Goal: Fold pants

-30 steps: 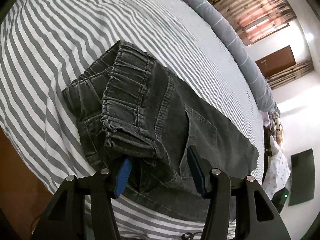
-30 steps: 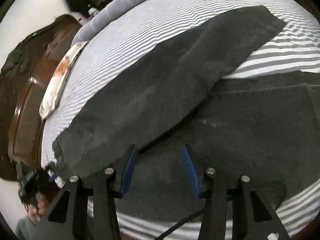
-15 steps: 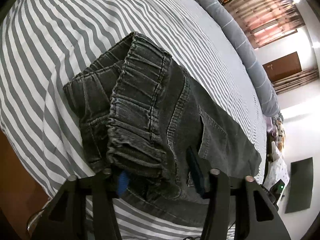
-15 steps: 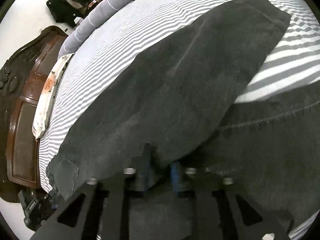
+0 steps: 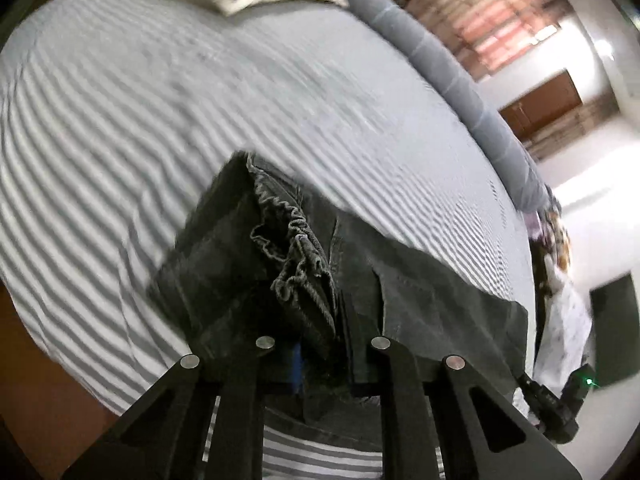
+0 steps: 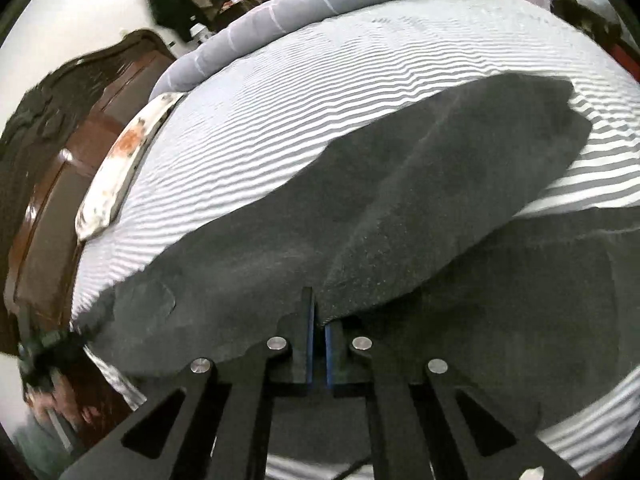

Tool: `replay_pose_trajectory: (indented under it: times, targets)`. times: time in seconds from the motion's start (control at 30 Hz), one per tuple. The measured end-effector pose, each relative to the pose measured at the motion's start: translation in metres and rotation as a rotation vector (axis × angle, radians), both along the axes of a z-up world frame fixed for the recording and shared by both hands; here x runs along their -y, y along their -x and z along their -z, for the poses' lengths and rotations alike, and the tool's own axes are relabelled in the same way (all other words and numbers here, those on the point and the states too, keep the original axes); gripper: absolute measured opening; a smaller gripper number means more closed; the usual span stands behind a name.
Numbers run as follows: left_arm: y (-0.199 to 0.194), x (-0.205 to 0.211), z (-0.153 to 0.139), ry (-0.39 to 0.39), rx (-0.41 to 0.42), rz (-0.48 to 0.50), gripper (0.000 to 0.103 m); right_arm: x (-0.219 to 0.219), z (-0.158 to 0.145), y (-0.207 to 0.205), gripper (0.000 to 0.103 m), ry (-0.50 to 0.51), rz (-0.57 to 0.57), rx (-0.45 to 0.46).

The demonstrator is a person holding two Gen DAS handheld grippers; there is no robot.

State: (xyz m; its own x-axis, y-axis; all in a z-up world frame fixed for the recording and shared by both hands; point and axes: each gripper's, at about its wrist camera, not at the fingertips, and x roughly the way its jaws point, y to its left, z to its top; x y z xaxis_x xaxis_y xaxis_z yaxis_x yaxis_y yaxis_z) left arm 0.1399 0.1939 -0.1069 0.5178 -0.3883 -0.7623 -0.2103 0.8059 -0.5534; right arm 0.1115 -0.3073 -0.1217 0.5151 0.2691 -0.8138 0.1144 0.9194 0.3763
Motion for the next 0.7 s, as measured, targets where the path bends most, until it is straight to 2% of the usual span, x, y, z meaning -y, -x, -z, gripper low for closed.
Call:
replay_pose_trajectory:
  times: [0.13, 0.3, 0.37, 0.47, 0.6, 0.7]
  targets:
    - [-0.007, -0.012, -0.004, -0.051, -0.017, 0.067, 0.015, -0.012, 0.003, 0.030, 0.003, 0.006, -0.010, -0.019]
    - [-0.004, -0.009, 0.019, -0.167, -0.094, 0.151, 0.015, -0.026, 0.026, 0.056, 0.003, 0.027, -0.028, -0.074]
    - [-0.002, -0.009, 0.029, -0.198, -0.105, 0.159, 0.015, -0.030, 0.038, 0.062, 0.003, 0.023, -0.025, -0.098]
    - [0.000, -0.010, 0.041, -0.204, -0.115, 0.149, 0.015, -0.032, 0.050, 0.066, 0.003, 0.022, -0.021, -0.116]
    - [0.001, -0.002, 0.046, -0.263, -0.107, 0.160, 0.016, -0.034, 0.067, 0.063, 0.004, 0.022, -0.025, -0.152]
    - [0.002, 0.006, 0.041, -0.309, -0.092, 0.166, 0.018, -0.029, 0.075, 0.061, 0.006, -0.025, -0.004, -0.168]
